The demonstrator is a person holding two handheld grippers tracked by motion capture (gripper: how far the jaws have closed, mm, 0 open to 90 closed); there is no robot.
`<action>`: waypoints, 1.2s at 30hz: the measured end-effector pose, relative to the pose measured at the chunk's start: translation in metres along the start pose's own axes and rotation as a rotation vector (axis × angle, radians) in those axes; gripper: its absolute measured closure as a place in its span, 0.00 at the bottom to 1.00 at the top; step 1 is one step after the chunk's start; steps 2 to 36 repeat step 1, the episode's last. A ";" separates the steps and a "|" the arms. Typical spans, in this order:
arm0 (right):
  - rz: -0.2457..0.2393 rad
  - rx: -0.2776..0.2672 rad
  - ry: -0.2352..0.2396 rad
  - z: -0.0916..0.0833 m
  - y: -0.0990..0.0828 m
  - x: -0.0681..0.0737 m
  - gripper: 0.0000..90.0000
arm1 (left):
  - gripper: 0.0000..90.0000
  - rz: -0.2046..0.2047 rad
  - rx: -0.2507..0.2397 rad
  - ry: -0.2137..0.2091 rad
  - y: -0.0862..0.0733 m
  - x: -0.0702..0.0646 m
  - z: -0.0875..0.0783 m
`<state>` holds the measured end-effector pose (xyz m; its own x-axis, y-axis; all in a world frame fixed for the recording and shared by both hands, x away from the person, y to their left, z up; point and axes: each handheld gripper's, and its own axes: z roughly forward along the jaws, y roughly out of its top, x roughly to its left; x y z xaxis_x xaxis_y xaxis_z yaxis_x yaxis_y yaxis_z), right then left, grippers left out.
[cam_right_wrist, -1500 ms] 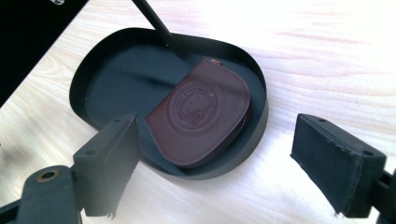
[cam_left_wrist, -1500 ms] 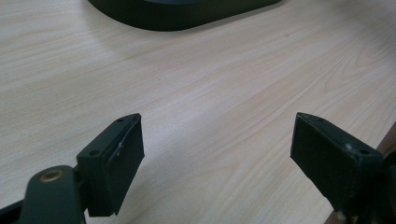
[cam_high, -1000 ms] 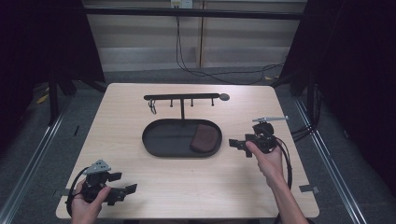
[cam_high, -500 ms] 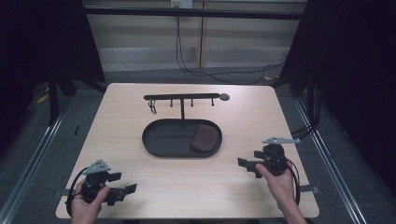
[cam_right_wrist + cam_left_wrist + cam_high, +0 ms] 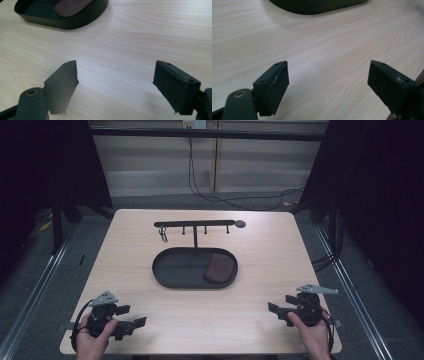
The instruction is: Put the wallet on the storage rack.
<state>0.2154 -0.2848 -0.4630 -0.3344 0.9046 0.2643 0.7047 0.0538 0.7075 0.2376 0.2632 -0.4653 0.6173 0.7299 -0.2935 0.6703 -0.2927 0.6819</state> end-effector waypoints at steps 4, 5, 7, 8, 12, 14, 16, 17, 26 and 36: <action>-0.003 0.000 -0.001 -0.001 0.000 -0.002 0.22 | 0.19 0.001 0.001 0.000 0.000 0.000 0.000; -0.003 0.000 -0.001 -0.001 0.000 -0.002 0.22 | 0.19 0.001 0.001 0.000 0.000 0.000 0.000; -0.003 0.000 -0.001 -0.001 0.000 -0.002 0.22 | 0.19 0.001 0.001 0.000 0.000 0.000 0.000; -0.003 0.000 -0.001 -0.001 0.000 -0.002 0.22 | 0.19 0.001 0.001 0.000 0.000 0.000 0.000; -0.003 0.000 -0.001 -0.001 0.000 -0.002 0.22 | 0.19 0.001 0.001 0.000 0.000 0.000 0.000; -0.003 0.000 -0.001 -0.001 0.000 -0.002 0.22 | 0.19 0.001 0.001 0.000 0.000 0.000 0.000; -0.003 0.000 -0.001 -0.001 0.000 -0.002 0.22 | 0.19 0.001 0.001 0.000 0.000 0.000 0.000; -0.003 0.000 -0.001 -0.001 0.000 -0.002 0.22 | 0.19 0.001 0.001 0.000 0.000 0.000 0.000; -0.003 0.000 -0.001 -0.001 0.000 -0.002 0.22 | 0.19 0.001 0.001 0.000 0.000 0.000 0.000; -0.003 0.000 -0.001 -0.001 0.000 -0.002 0.22 | 0.19 0.001 0.001 0.000 0.000 0.000 0.000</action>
